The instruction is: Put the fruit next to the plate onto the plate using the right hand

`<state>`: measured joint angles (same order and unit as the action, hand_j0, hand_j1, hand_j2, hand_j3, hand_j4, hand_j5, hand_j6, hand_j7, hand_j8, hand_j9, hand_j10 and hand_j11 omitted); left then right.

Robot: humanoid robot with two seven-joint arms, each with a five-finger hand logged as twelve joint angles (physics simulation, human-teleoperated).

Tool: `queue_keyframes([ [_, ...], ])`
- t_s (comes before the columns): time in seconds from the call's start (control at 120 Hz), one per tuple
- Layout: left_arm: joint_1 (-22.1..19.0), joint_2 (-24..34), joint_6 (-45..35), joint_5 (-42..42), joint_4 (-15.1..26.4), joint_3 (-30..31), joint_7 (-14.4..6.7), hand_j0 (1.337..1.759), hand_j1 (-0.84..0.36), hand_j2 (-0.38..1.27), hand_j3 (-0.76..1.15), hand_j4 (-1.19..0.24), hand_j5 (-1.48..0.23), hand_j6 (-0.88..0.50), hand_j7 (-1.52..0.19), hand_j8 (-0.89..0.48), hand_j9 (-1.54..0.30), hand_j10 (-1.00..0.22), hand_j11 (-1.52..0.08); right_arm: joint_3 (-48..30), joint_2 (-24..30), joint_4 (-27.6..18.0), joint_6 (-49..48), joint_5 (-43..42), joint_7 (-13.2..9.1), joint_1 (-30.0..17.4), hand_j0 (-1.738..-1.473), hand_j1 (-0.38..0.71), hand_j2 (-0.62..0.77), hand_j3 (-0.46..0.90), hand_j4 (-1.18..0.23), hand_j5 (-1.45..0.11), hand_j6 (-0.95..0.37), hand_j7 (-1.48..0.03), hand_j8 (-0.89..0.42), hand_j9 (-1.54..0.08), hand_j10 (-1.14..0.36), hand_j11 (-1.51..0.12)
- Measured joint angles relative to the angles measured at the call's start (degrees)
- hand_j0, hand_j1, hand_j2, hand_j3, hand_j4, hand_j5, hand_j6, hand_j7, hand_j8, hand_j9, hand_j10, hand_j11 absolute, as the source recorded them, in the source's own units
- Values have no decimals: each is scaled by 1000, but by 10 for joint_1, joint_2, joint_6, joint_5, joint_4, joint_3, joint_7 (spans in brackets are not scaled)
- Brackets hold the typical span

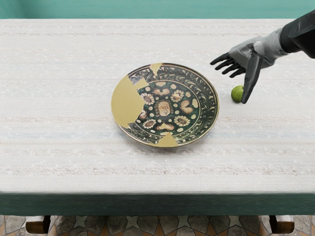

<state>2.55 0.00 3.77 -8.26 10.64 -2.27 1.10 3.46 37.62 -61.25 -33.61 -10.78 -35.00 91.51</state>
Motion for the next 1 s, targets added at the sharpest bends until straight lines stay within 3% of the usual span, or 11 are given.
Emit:
queue_keyframes([
  [0.208,0,0,0,0,0,0,0,1658,332,3,0,-15,-19,-15,-19,-15,-19,-15,-19,78,-42,0,90,-37,0,30,-1658,-349,0,0,-2,0,-3,0,-2,0,-1,0],
  [0.467,2,0,0,0,0,0,0,1658,332,3,0,-15,-19,-15,-19,-15,-19,-15,-19,126,-59,-3,183,-122,0,27,-1658,-349,0,0,-2,0,-3,0,-2,0,-2,0],
  [0.8,2,0,0,0,0,0,0,1658,332,3,0,-15,-19,-15,-19,-15,-19,-14,-19,182,-43,-96,364,-151,0,13,-1658,-349,0,0,-3,0,-4,0,-3,0,-2,0],
  [1.0,2,0,0,0,0,0,0,1658,332,3,0,-15,-19,-15,-19,-15,-19,-14,-19,200,-37,-115,420,-171,0,-6,-1658,-349,1,0,-2,0,-4,0,-3,0,-2,0],
])
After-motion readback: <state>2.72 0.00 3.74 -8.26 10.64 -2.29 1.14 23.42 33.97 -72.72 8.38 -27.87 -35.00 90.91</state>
